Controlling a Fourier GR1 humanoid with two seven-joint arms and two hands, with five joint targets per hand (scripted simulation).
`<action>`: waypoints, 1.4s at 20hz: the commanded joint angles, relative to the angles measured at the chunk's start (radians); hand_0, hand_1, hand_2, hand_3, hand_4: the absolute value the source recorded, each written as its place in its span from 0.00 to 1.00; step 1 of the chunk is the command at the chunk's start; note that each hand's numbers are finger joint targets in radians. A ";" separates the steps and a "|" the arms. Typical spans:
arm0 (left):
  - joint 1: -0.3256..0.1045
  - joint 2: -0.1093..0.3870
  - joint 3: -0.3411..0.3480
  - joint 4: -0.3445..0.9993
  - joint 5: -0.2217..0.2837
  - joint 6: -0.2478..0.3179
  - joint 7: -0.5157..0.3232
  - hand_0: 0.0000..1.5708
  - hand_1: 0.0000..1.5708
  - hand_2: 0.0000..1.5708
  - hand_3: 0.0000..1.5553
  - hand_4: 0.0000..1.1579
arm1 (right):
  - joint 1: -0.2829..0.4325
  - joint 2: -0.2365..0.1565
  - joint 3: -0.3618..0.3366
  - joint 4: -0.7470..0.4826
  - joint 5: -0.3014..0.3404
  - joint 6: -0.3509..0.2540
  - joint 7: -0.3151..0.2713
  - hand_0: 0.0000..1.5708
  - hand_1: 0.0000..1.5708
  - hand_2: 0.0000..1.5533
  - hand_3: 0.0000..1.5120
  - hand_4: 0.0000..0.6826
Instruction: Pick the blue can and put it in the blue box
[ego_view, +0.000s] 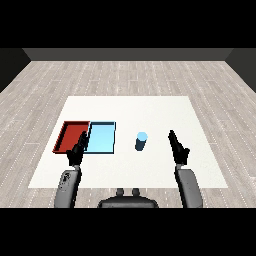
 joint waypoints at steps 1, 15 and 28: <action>-0.009 -0.010 0.017 0.003 0.023 -0.015 0.004 0.00 0.00 0.00 0.00 0.00 | -0.033 0.016 -0.024 0.027 -0.013 0.016 -0.001 0.00 0.00 0.00 0.00 0.00; -0.047 -0.039 0.056 -0.052 0.105 -0.087 -0.342 0.00 0.00 0.00 0.00 0.00 | -0.185 0.031 -0.107 0.173 -0.183 0.170 -0.231 0.00 0.00 0.00 0.00 0.00; 0.002 -0.025 0.063 -0.070 0.124 -0.121 -0.379 0.00 0.00 0.00 0.00 0.00 | -0.234 0.043 -0.099 0.152 -0.226 0.165 -0.136 0.00 0.00 0.00 0.00 0.00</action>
